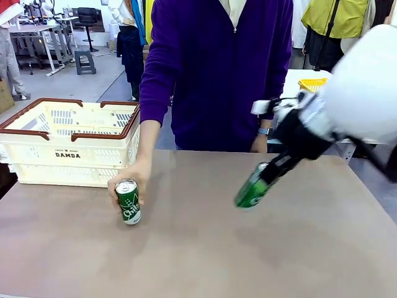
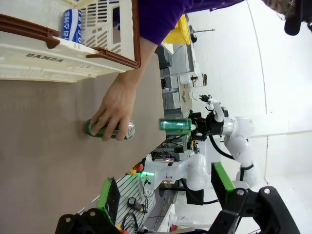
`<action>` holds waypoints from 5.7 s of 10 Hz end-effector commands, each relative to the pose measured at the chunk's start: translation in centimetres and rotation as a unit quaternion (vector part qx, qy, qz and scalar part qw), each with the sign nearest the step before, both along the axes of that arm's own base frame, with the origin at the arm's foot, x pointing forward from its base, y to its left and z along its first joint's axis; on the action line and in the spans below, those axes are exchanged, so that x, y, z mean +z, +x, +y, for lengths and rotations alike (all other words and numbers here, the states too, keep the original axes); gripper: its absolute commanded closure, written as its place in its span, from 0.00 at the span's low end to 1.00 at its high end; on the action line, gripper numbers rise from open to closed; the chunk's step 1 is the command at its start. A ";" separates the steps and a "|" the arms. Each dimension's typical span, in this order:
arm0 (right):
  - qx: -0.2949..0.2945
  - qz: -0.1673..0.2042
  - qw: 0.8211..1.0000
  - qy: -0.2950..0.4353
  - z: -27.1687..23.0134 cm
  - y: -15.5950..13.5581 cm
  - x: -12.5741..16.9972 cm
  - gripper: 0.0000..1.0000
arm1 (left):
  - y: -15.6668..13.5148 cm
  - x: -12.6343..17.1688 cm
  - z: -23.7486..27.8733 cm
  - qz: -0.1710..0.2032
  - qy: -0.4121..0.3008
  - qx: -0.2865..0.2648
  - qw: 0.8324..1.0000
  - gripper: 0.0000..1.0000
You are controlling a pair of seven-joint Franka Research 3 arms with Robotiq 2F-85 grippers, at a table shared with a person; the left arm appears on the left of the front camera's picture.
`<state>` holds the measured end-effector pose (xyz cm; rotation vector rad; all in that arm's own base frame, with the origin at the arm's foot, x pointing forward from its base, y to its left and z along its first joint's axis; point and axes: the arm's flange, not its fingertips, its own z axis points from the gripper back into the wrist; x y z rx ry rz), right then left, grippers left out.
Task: Place the drinks into the Shopping basket.
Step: Pick up one drink and place it into the Shopping basket.
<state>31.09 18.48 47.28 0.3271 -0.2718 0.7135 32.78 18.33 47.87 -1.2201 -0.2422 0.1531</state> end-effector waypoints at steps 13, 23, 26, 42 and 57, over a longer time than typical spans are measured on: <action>0.046 0.011 0.998 -0.034 9.0 1.6 -2.9 1.00 | -1.5 -2.5 -3.3 0.019 0.031 -0.136 0.990 0.00; 0.137 -0.002 0.979 -0.151 23.3 0.9 -9.5 0.35 | -3.4 -2.0 -1.8 0.024 0.031 -0.097 0.995 0.00; 0.115 0.009 0.986 -0.122 20.9 1.4 -6.7 0.00 | -3.4 -2.0 -1.8 0.024 0.031 -0.097 0.995 0.00; -0.328 0.356 0.751 0.449 -46.6 -8.2 -9.3 0.00 | -3.4 -2.0 -1.8 0.024 0.031 -0.097 0.995 0.00; -0.328 0.356 0.751 0.449 -46.6 -8.2 -9.3 0.00 | -5.4 1.6 -47.1 -0.382 0.296 -0.675 0.558 0.00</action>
